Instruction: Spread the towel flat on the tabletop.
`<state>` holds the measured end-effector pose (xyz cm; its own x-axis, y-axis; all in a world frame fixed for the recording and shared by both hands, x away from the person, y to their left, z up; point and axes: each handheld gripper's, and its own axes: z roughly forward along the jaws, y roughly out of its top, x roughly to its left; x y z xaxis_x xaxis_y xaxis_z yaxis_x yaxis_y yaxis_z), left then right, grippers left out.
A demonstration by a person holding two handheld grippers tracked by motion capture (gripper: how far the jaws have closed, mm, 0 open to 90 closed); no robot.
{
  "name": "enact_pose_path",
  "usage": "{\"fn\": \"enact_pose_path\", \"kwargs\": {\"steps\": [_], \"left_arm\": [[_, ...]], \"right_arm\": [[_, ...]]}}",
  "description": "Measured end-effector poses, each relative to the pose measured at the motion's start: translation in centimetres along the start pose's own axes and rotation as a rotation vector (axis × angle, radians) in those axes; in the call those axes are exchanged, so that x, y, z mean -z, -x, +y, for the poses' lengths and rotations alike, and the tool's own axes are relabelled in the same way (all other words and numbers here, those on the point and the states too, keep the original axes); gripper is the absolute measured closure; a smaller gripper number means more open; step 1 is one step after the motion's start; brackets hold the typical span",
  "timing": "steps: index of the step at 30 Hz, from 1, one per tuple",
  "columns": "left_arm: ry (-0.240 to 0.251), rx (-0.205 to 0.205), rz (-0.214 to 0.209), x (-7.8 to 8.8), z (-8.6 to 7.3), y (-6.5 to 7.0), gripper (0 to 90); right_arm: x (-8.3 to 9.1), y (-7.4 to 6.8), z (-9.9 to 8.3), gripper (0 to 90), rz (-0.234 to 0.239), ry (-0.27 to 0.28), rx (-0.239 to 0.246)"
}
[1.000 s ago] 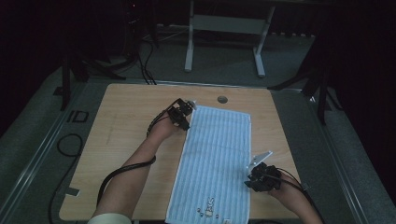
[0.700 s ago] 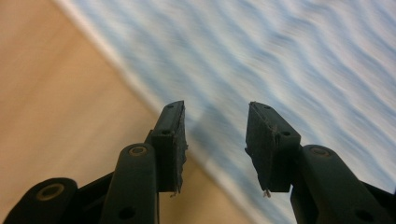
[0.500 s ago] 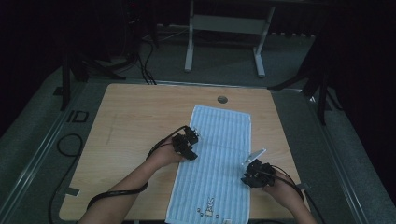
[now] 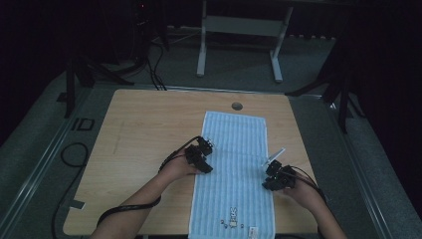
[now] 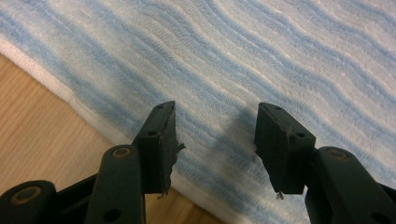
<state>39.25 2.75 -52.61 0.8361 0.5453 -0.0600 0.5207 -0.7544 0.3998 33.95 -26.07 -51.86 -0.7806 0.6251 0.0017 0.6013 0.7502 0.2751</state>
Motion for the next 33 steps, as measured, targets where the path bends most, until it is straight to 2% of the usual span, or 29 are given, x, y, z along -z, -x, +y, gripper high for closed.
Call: {"fn": "enact_pose_path", "kwargs": {"steps": [5, 9, 11, 13, 16, 18, 21, 23, 28, 33], "left_arm": [[-0.004, -0.016, 0.011, -0.4, 0.9, 0.0, 47.3], [0.008, -0.003, 0.009, -0.7, 1.6, -0.5, 47.2], [0.016, 0.011, 0.023, -0.6, 1.8, -0.6, 46.8], [0.033, 0.025, 0.011, -0.1, 1.7, -0.2, 46.7], [0.026, -0.029, -0.010, 0.9, 1.2, 1.5, 52.2], [0.017, -0.046, -0.038, 1.0, 0.7, 2.4, 57.4], [-0.025, -0.077, -0.054, 0.7, 0.1, 3.4, 64.8], [-0.036, -0.075, -0.057, 0.4, -0.1, 3.5, 65.9], [-0.009, -0.059, -0.056, 0.2, -0.8, 4.0, 67.1], [-0.033, -0.067, -0.060, 0.5, -1.3, 4.8, 67.1]], "right_arm": [[0.0, 2.1, 0.1, 70.9, -0.017, -0.017, -0.042], [0.0, 3.1, 0.4, 70.8, -0.034, -0.021, -0.059], [0.0, 3.3, 0.5, 69.2, -0.041, -0.025, -0.064], [0.1, 3.1, 0.5, 69.3, -0.054, -0.022, -0.058], [0.8, 2.1, 0.2, 78.2, -0.038, 0.010, -0.030], [1.1, 1.6, 0.0, 79.7, -0.035, 0.017, -0.023], [0.9, 1.2, -0.4, 80.1, -0.034, 0.014, -0.020], [0.7, 1.1, -0.5, 80.0, -0.031, 0.010, -0.023], [0.4, 0.5, -1.4, 81.0, -0.022, 0.001, -0.021], [0.5, -0.1, -1.8, 81.1, -0.019, 0.002, -0.009]]}}
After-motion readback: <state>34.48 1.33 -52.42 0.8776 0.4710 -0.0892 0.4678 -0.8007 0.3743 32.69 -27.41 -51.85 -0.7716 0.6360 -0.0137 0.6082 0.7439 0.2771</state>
